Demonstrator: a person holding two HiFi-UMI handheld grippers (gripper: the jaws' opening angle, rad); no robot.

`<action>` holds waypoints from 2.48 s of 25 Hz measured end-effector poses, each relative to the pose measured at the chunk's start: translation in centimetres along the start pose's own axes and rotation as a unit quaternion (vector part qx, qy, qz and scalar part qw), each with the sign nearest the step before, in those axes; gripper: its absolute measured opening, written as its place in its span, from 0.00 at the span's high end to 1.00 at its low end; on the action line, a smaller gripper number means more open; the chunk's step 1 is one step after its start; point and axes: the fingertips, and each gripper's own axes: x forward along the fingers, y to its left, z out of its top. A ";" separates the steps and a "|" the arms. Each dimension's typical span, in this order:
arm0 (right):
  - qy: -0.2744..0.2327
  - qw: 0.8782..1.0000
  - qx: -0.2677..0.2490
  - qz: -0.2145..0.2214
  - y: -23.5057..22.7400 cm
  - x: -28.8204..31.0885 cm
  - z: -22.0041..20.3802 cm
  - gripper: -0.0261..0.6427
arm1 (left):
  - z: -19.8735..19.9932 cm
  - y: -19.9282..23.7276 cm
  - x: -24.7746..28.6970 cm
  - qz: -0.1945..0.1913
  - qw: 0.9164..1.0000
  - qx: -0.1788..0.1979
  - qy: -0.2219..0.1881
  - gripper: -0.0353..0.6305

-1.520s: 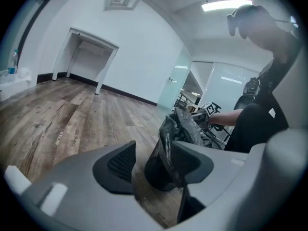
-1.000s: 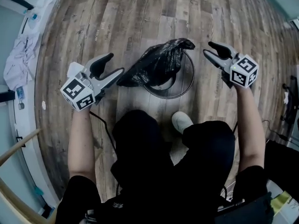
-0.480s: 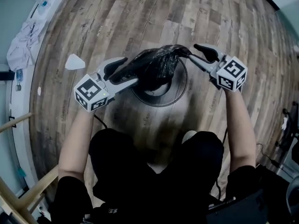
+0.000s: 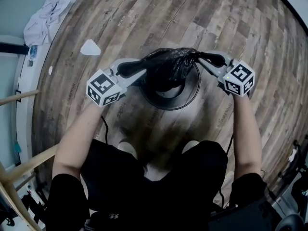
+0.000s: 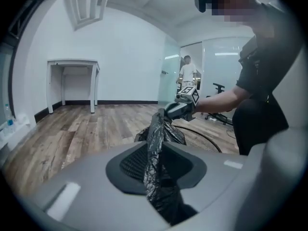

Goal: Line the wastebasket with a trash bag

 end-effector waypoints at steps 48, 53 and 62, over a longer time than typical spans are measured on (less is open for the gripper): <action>-0.047 0.997 -0.030 0.052 5.4 -3.4 -0.1 0.95 | -0.3 -6.7 -2.2 0.084 0.994 0.070 -0.011 0.94; -0.042 0.998 -0.019 0.053 6.2 -4.4 -1.9 0.95 | -0.9 -10.4 -2.0 0.064 0.995 0.078 -0.007 0.94; -0.028 0.998 -0.002 0.057 7.9 -5.5 -6.4 0.95 | -2.2 -13.9 -1.0 0.060 0.995 0.074 -0.008 0.94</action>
